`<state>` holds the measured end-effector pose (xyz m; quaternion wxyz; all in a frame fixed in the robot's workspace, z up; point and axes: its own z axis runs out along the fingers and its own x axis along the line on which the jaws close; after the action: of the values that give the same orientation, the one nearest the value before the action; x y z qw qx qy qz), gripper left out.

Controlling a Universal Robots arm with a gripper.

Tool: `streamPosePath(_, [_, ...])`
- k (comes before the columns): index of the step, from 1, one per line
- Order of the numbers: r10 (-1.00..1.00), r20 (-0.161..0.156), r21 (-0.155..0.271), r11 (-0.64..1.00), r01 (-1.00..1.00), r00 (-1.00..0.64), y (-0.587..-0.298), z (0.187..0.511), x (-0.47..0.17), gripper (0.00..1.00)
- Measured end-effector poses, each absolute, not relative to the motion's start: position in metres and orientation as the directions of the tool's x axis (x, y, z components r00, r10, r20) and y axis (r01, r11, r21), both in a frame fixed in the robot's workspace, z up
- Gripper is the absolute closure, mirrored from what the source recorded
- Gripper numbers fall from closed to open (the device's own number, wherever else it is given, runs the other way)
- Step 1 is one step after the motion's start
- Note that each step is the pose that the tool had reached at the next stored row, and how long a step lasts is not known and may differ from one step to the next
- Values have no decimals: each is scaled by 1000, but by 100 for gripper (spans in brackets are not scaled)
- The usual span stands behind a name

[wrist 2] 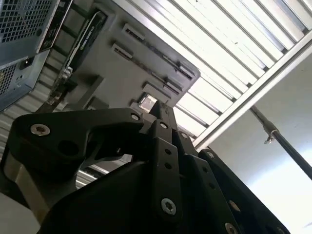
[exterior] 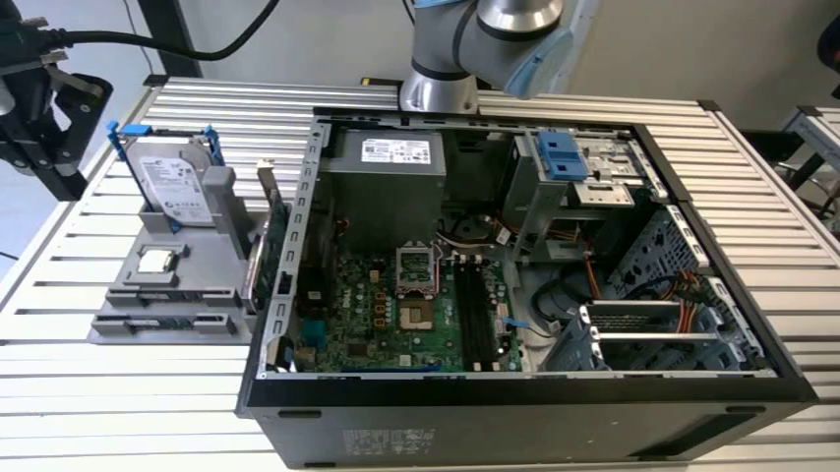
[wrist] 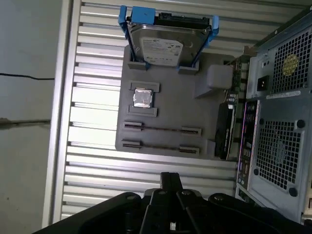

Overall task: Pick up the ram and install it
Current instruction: 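Reach for the ram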

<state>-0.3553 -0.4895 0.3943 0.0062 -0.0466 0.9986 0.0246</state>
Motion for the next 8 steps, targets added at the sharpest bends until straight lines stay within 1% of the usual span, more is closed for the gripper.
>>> streamPosePath(8, [-196, -15, 49, 979, -197, -980, -490, 395, -355, 100])
